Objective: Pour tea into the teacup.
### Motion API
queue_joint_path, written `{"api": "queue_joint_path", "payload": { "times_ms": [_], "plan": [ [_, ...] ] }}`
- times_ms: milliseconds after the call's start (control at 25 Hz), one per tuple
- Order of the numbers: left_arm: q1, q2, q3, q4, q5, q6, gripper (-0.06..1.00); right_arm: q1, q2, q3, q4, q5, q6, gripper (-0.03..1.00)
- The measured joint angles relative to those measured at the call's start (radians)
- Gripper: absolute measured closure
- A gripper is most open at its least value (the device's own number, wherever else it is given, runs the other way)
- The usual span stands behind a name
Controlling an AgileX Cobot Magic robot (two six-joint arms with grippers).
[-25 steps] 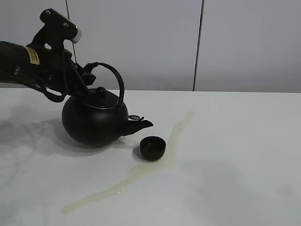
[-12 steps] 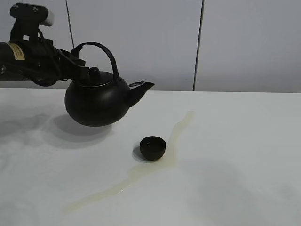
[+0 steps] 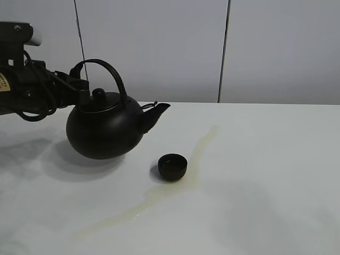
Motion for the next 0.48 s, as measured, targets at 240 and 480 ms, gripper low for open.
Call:
{"api": "queue_joint_path", "payload": {
  "times_ms": [240, 480],
  "plan": [
    [0.042, 0.000, 0.041, -0.063, -0.051, -0.001, 0.84, 0.000, 0.000, 0.000, 0.000, 0.000, 0.000, 0.38],
    [0.058, 0.000, 0.107, -0.077, -0.070, -0.001, 0.84, 0.000, 0.000, 0.000, 0.001, 0.000, 0.000, 0.38]
  ]
}}
